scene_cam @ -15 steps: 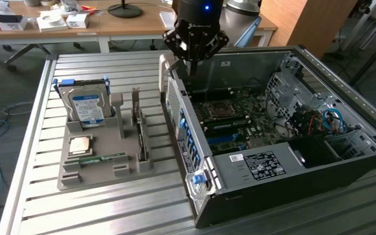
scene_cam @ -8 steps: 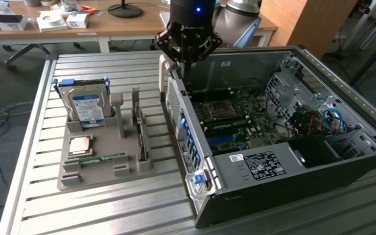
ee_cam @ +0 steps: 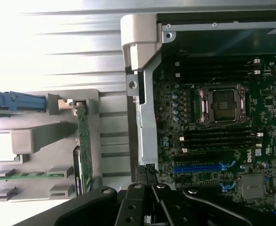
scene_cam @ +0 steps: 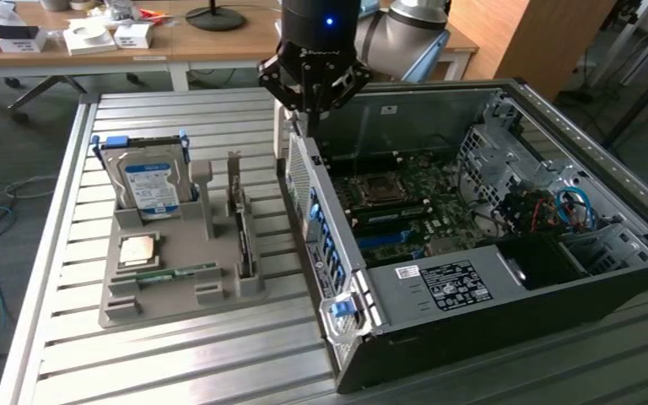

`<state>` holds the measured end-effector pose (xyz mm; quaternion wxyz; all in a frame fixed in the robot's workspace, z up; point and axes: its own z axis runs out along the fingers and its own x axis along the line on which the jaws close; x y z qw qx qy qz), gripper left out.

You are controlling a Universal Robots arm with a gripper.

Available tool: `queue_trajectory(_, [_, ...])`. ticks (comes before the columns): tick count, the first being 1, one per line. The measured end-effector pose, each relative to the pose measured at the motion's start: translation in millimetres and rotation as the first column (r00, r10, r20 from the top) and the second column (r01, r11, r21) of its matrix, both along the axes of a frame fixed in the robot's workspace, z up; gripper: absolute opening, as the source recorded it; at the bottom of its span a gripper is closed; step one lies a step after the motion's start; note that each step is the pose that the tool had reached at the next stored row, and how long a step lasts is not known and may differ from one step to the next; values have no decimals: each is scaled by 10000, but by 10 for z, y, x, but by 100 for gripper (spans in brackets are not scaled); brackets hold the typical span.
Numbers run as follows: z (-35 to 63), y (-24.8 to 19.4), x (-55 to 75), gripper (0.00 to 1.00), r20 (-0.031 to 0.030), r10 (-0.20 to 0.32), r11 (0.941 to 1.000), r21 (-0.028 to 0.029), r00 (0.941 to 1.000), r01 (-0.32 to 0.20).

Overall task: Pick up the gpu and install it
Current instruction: 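Reach for the gpu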

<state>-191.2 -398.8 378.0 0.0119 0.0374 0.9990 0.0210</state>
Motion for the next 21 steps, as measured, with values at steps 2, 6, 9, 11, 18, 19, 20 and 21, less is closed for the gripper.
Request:
queue_trajectory(2, [-9, 0, -32, 11, -3, -1, 10000, -2, 10000, 1])
queue_trajectory(6, [-26, 0, -99, 11, -4, -1, 10000, -2, 10000, 1])
queue_trajectory(9, [-36, 0, -146, 11, -5, 0, 10000, -3, 10000, 0])
queue_trajectory(11, [-42, 0, -172, 11, -5, 0, 10000, -2, 10000, 0])
queue_trajectory(18, [-65, 0, -263, 11, -6, -1, 10000, -3, 10000, 1])
queue_trajectory(19, [-68, 0, -274, 11, -7, -1, 10000, -3, 10000, 1])
queue_trajectory(20, [-71, 0, -286, 11, -7, 0, 10000, -2, 10000, 0])
queue_trajectory(21, [-74, 0, -300, 11, -7, 0, 10000, -3, 10000, 0])
